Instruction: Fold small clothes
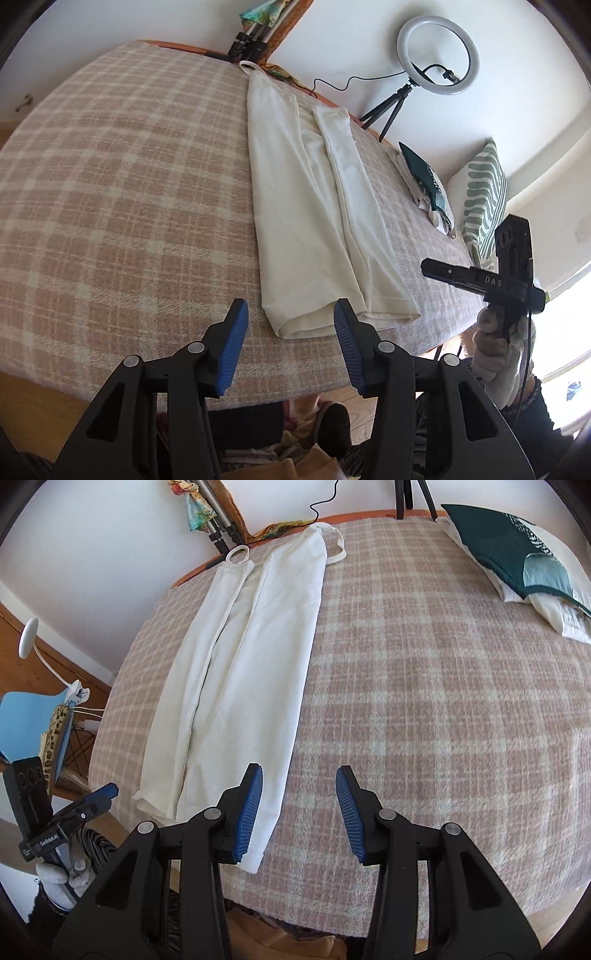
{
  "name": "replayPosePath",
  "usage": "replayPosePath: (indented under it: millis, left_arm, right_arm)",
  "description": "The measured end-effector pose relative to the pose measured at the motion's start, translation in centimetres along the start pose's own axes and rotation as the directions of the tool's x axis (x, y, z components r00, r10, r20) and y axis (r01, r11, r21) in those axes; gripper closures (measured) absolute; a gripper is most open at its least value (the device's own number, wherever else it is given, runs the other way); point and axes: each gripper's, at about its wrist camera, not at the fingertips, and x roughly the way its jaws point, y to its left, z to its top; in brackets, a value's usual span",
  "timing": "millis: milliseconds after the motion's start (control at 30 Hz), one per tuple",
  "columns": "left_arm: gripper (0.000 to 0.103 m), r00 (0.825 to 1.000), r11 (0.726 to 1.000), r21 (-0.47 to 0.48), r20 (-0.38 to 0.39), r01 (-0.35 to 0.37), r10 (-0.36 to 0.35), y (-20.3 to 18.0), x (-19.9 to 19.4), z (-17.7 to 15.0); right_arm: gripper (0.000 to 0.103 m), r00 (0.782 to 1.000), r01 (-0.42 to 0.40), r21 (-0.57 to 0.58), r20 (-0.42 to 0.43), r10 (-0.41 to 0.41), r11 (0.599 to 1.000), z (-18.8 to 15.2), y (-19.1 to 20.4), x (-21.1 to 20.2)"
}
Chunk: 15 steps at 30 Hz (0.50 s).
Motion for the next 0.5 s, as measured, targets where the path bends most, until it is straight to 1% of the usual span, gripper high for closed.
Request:
replayPosePath:
  millis: [100,200,233,333,400,433,467,500]
  left_arm:
    - [0.056,0.999,0.997,-0.072,-0.018,0.031,-0.032,1.2,0.6,-0.1]
    - [0.059,0.998,0.992,-0.117,-0.035,0.051,-0.056,1.9,1.1,-0.4]
    - [0.059,0.997,0.991,-0.124,-0.045,0.057,-0.063,2.0,1.2,-0.6]
    - [0.061,0.996,0.993,-0.097,-0.053,0.072,-0.077,1.2,1.4,-0.7]
    - [0.066,0.994,0.992,-0.089,-0.067,0.086,-0.092,0.7,1.8,-0.7]
    - [0.072,0.993,0.993,-0.084,-0.074,0.087,-0.093,0.5,2.0,-0.7]
    - [0.082,0.993,0.993,-0.079,-0.079,0.086,-0.092,0.3,2.3,-0.8]
    - [0.086,0.993,0.994,-0.077,-0.082,0.082,-0.088,0.2,2.6,-0.9]
  right_arm:
    - [0.059,0.997,-0.067,0.049,-0.027,0.069,0.997,-2.3,-0.8,0.9]
    - [0.059,0.993,-0.118,0.064,-0.005,0.118,0.991,-3.0,-1.2,0.9]
    - [0.059,0.990,-0.139,0.078,-0.002,0.139,0.987,-3.2,-1.4,0.8]
    - [0.059,0.978,-0.208,0.113,-0.008,0.210,0.972,-3.6,-1.8,0.8]
    - [0.059,0.970,-0.240,0.122,-0.017,0.244,0.963,-3.9,-1.9,1.1]
    - [0.059,0.969,-0.243,0.121,-0.014,0.247,0.962,-4.0,-1.9,1.1]
    - [0.059,0.968,-0.246,0.116,-0.013,0.249,0.962,-3.9,-1.8,1.1]
    - [0.059,0.966,-0.254,0.112,-0.017,0.258,0.961,-3.9,-1.7,1.2]
